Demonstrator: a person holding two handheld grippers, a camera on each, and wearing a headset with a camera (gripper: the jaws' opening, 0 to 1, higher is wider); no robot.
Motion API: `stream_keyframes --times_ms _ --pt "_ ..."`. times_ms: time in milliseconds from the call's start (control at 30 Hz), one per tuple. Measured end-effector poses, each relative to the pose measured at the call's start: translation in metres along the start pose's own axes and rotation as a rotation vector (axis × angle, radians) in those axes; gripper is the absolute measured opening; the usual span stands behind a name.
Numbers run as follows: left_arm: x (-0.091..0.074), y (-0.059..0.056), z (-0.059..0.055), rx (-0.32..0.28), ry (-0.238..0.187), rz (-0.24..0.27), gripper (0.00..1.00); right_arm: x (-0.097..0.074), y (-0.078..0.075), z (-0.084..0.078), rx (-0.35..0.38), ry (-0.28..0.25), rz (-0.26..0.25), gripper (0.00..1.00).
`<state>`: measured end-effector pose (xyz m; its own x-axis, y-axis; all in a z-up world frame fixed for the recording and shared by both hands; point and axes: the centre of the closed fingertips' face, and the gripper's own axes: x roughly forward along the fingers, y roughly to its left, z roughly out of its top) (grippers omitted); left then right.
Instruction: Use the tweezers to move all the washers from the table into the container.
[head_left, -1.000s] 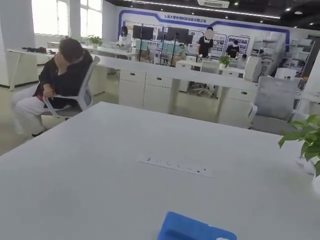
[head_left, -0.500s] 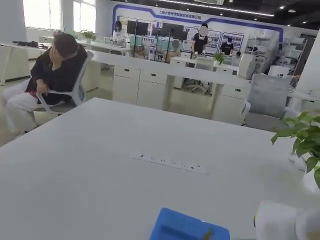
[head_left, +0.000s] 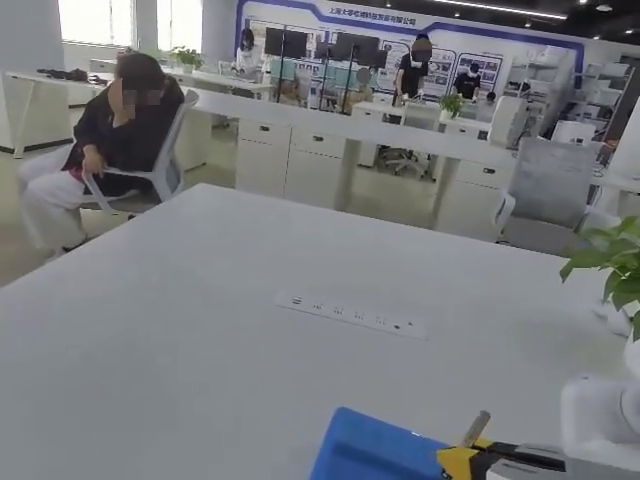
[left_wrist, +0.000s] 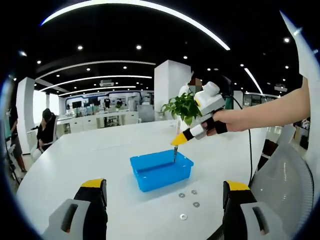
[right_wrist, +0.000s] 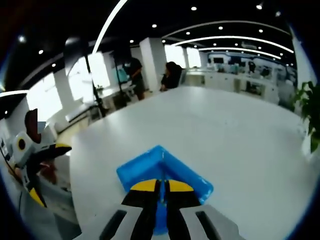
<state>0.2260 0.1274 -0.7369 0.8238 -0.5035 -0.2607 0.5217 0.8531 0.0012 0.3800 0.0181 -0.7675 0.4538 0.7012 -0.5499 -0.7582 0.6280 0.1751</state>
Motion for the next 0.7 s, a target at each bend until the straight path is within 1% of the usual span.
stream_keyframes --times_ms 33,67,167,267,333,433,467,533,567,633,700 --pt "0.000 0.001 0.001 -0.018 -0.012 0.002 0.99 0.002 -0.002 -0.002 0.006 0.006 -0.005 0.02" --pt "-0.001 0.002 0.001 -0.023 -0.020 0.004 0.99 0.005 -0.006 -0.005 0.014 0.010 -0.010 0.02" --pt "0.000 0.004 0.001 -0.038 -0.026 0.009 0.99 0.011 -0.012 -0.014 0.015 0.037 -0.025 0.02" --pt "0.001 0.003 -0.002 -0.025 -0.010 0.008 0.99 0.015 -0.014 -0.021 0.018 0.048 -0.032 0.03" --pt "0.001 0.003 -0.003 -0.029 -0.007 0.005 0.99 0.016 -0.012 -0.023 0.008 0.053 -0.039 0.03" --pt "0.000 0.006 -0.005 -0.050 -0.004 0.011 0.99 0.016 -0.013 -0.024 -0.005 0.055 -0.050 0.03" --pt "0.000 0.006 -0.004 -0.056 -0.011 0.012 0.99 0.016 -0.013 -0.024 -0.008 0.053 -0.051 0.03" --pt "0.000 0.006 -0.004 -0.052 -0.011 0.015 0.99 0.017 -0.014 -0.024 -0.006 0.048 -0.044 0.03" --pt "0.000 0.006 -0.005 -0.040 -0.003 0.016 0.99 0.018 -0.014 -0.024 -0.010 0.050 -0.040 0.03" --pt "0.001 0.005 -0.006 -0.032 0.003 0.013 0.99 0.018 -0.015 -0.027 -0.029 0.060 -0.045 0.03" --pt "0.001 0.005 -0.007 -0.036 0.006 0.013 0.99 0.019 -0.018 -0.028 -0.036 0.059 -0.048 0.03"
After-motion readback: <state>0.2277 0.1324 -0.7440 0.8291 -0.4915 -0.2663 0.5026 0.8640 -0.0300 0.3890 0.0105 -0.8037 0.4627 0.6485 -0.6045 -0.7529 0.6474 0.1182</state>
